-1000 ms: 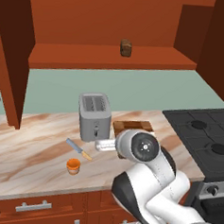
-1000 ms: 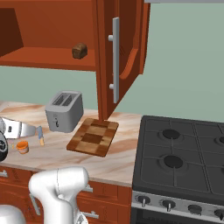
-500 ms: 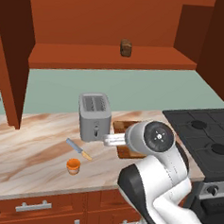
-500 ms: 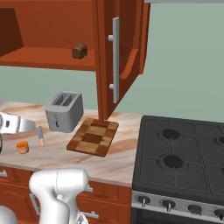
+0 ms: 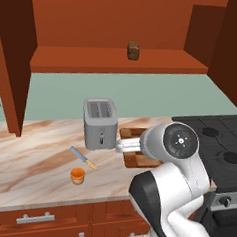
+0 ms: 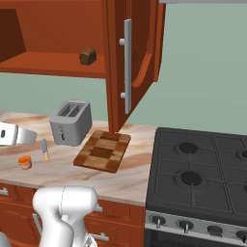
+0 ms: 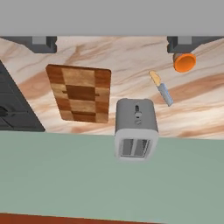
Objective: Pick the bread, place it on the cutting board, pick the jam, place it on the counter, and close the cabinet.
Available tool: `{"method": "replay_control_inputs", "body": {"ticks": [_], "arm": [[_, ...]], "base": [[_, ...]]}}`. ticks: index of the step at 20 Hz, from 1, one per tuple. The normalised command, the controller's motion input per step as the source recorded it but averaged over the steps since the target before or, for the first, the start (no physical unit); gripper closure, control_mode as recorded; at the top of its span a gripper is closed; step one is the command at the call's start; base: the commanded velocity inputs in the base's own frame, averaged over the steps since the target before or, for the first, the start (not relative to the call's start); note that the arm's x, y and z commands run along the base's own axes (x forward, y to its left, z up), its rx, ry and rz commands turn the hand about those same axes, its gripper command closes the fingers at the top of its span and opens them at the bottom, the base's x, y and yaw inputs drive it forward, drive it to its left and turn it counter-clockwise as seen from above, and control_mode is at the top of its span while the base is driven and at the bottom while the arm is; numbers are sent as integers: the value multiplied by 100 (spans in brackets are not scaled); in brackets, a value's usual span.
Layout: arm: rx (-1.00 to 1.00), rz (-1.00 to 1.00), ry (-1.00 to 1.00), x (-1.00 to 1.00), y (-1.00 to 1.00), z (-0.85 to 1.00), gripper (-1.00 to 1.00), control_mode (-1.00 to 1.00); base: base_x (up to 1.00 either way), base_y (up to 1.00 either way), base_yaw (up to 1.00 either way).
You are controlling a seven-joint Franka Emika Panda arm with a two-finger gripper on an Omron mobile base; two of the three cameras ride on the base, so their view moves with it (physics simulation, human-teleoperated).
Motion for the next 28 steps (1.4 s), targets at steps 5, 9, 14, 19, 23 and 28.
{"method": "replay_control_inputs", "body": {"ticks": [5, 9, 14, 19, 23, 28], "arm": [[0, 0, -7, -18, -8, 21, -100, -100], [0, 0, -8, -17, -8, 26, -100, -100], [0, 0, -5, -13, -10, 26, -100, -100], [0, 0, -1, -7, -10, 24, -100, -100], [0, 0, 0, 0, -6, 26, -100, -100], [0, 0, 0, 0, -5, 22, -100, -100]], "base": [[0, 0, 0], [0, 0, 0], [0, 0, 0], [0, 0, 0], [0, 0, 0], [0, 0, 0]]}}
